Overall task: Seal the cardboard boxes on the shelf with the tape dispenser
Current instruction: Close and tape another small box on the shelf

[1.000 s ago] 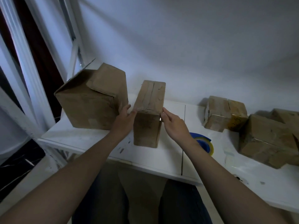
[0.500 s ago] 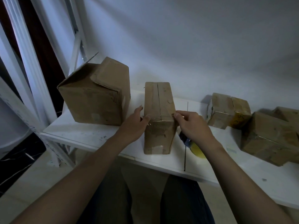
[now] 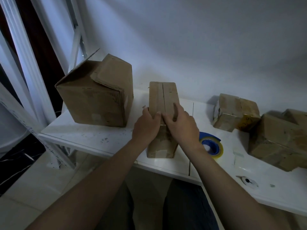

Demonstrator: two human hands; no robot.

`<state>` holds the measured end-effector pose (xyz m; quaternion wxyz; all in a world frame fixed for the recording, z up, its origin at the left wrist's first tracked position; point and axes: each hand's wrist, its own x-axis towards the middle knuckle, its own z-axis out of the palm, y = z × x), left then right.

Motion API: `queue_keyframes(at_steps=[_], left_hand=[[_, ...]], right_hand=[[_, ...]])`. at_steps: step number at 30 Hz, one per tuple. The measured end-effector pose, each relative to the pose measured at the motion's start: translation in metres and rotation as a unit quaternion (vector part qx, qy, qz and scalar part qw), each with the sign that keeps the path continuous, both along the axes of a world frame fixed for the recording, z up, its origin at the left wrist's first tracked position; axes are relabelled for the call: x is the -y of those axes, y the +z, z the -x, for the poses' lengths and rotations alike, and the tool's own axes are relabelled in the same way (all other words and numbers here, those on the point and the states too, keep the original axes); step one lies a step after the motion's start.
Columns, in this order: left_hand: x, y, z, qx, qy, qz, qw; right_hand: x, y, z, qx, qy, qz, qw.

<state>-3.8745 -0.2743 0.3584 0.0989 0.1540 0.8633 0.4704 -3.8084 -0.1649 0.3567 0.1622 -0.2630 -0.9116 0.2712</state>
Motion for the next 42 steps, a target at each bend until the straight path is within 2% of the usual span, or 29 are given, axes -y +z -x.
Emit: queue_keyframes(at_steps=[4, 10, 15, 22, 26, 28, 32, 37, 42], left_hand=[[0.0, -0.008, 0.006, -0.008, -0.015, -0.03, 0.999], [0.002, -0.01, 0.018, 0.069, -0.062, -0.039, 0.995], [0.006, -0.013, 0.024, 0.154, -0.098, -0.126, 0.975], [0.002, -0.023, 0.022, 0.193, -0.035, -0.207, 0.958], [0.0, -0.03, 0.024, 0.174, -0.008, -0.22, 0.96], [-0.001, -0.031, 0.026, 0.138, -0.019, -0.215, 0.966], [0.001, -0.034, 0.035, 0.057, -0.028, -0.172, 0.983], [0.0, -0.041, 0.047, 0.045, -0.005, -0.13, 0.99], [0.002, -0.04, 0.052, 0.029, -0.002, -0.094, 0.995]], right_hand=[[-0.018, -0.006, -0.003, -0.062, -0.001, 0.109, 0.992], [-0.031, -0.01, -0.008, -0.126, 0.021, 0.18, 0.975], [-0.032, -0.022, -0.008, -0.196, -0.008, 0.284, 0.938], [-0.024, -0.023, -0.003, -0.205, -0.094, 0.339, 0.913], [-0.026, -0.027, 0.001, -0.197, -0.13, 0.363, 0.901], [-0.031, -0.028, 0.002, -0.198, -0.128, 0.347, 0.908], [-0.038, -0.028, 0.01, -0.174, -0.09, 0.207, 0.959], [-0.043, -0.036, 0.015, -0.149, -0.057, 0.17, 0.973], [-0.052, -0.051, 0.022, -0.075, -0.043, 0.022, 0.996]])
